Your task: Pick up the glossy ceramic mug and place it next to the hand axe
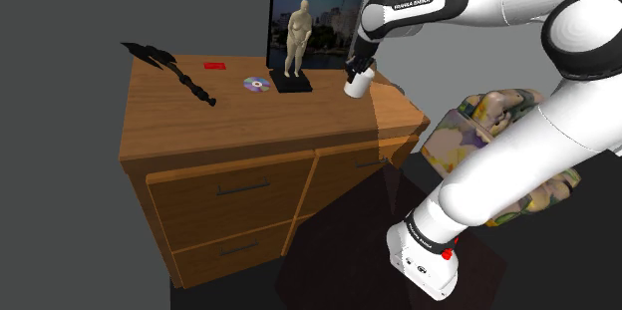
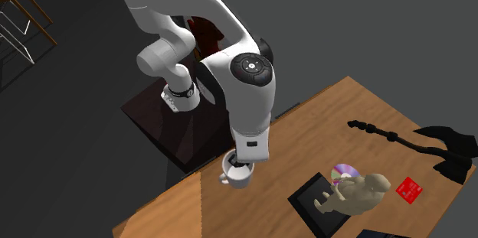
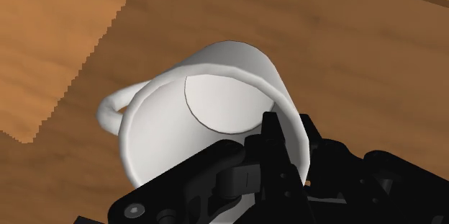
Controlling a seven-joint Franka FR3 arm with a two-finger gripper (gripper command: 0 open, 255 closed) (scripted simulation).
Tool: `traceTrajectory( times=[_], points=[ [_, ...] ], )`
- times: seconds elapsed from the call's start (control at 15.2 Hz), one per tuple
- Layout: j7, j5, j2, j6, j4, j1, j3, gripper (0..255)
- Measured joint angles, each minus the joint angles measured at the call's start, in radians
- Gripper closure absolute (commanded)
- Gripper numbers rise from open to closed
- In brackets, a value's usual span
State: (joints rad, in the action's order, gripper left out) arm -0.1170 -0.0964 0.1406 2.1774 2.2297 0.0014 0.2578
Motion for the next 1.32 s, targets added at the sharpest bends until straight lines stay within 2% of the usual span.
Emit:
traceTrajectory(
  times=[0.99,1.32],
  points=[
    [-0.002,-0.004,0.055,-0.200,-0.146,0.003,-0.010,255],
    [0.094,0.004,0.036,-0.217,-0.175,0.045,-0.070,255]
  ],
)
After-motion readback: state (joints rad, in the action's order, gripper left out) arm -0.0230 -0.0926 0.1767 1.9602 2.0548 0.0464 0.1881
